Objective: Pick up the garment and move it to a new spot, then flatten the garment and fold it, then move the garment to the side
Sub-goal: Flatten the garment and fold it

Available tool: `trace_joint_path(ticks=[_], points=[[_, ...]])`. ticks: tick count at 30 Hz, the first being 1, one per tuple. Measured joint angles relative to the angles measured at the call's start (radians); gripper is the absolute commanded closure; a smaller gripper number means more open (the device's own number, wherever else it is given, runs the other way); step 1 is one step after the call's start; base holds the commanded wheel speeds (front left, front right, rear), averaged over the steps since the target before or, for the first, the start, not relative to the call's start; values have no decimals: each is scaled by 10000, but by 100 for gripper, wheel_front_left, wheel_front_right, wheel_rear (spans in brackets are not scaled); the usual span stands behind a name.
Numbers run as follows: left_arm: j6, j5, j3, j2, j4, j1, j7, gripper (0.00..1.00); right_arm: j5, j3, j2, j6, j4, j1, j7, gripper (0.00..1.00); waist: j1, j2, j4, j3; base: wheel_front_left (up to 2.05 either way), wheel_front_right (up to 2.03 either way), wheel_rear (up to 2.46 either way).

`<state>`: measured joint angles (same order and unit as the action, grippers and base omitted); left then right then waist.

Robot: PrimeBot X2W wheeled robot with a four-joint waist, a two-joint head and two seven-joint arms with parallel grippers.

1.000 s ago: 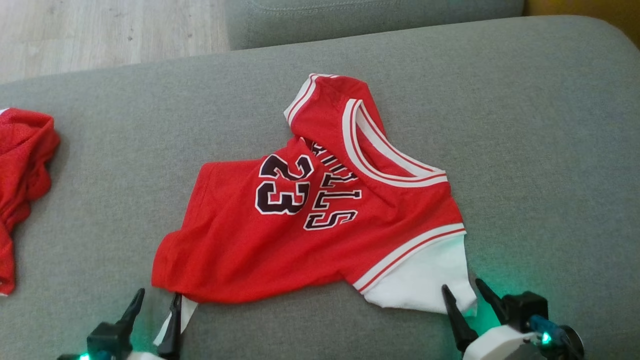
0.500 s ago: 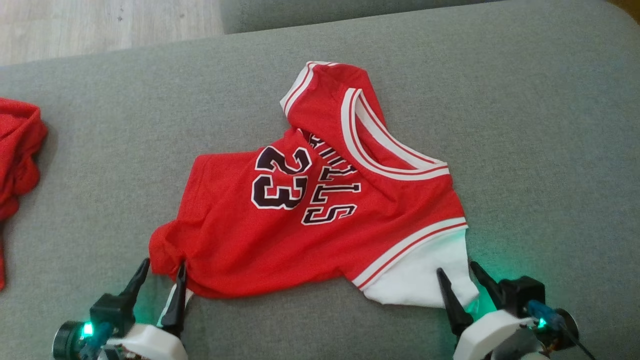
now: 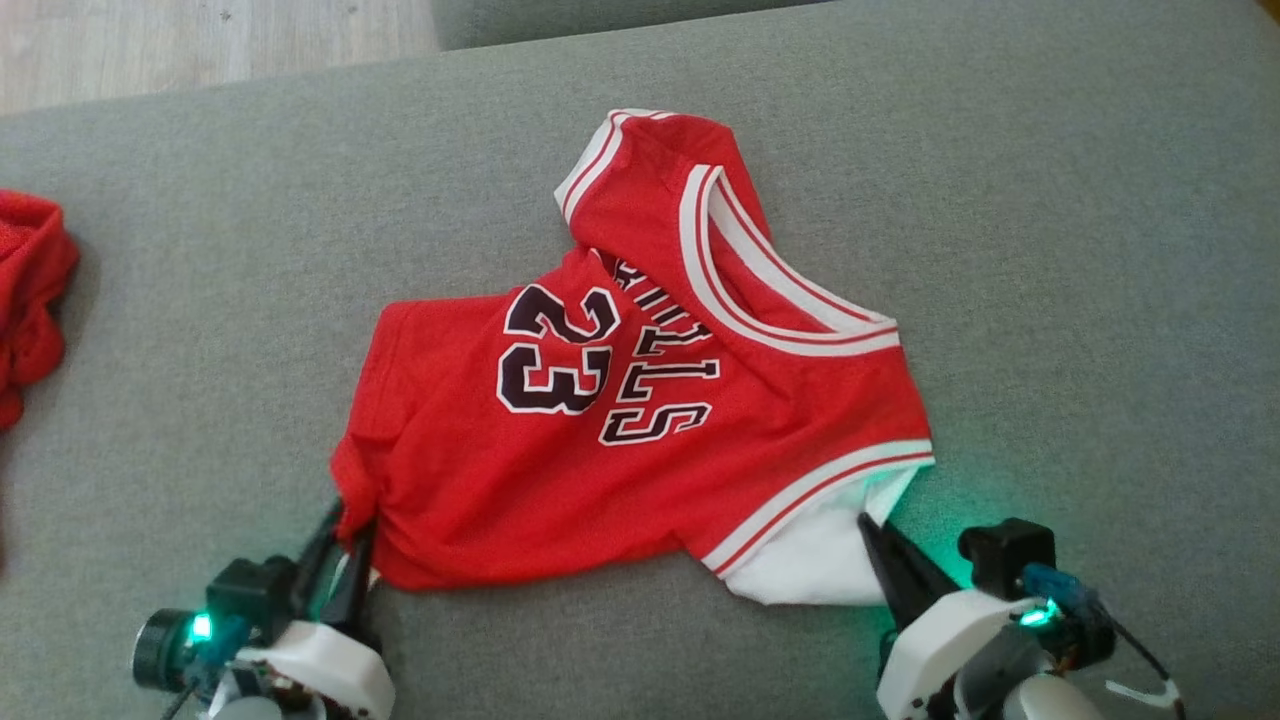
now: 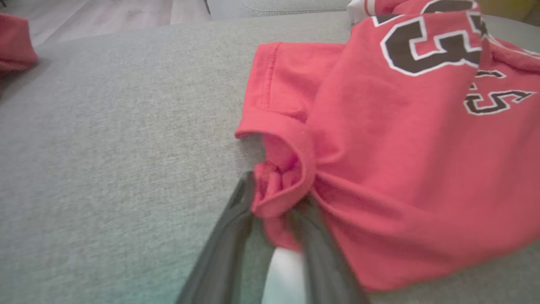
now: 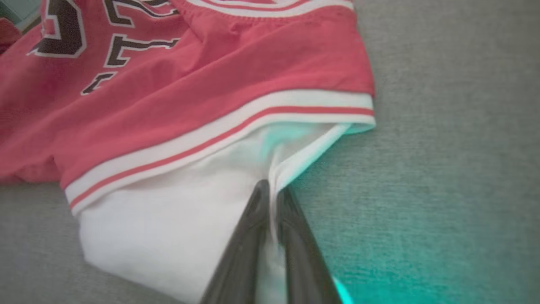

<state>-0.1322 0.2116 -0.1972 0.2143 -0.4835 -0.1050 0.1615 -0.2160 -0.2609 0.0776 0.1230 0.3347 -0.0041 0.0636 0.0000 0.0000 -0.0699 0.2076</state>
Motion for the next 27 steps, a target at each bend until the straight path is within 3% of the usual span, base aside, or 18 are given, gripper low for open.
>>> trace_joint_path(ticks=[1,2,7,13,20,24,27], points=[[0,2,-88,-2,-29,-26,54,81,-190,-105,12,0,-8,-40,27,100,0,0,2,-11,0,0,0],[0,10,-167,-2,-58,-51,73,100,-359,-161,21,0,-27,-48,31,100,0,0,1,-28,0,0,0],[0,443,-566,107,-90,-129,84,100,-1227,-234,130,0,-259,-32,77,100,0,0,-50,-202,0,0,0],[0,1325,-606,341,890,203,-79,100,-2523,102,148,0,-1494,99,221,100,0,0,-140,-498,0,0,0],[0,3741,-437,571,4520,1620,-1551,100,-4495,1095,332,0,-4443,680,1164,100,-1,0,-120,-1018,0,0,0],[35,5896,-119,493,7187,2077,-2748,100,-5451,1835,314,0,-6311,757,1841,100,-1,0,-96,-1310,0,0,0],[504,7083,144,424,9064,2260,-3540,100,-6002,2566,263,0,-7614,745,2347,100,-1,0,-117,-1445,0,0,0]])
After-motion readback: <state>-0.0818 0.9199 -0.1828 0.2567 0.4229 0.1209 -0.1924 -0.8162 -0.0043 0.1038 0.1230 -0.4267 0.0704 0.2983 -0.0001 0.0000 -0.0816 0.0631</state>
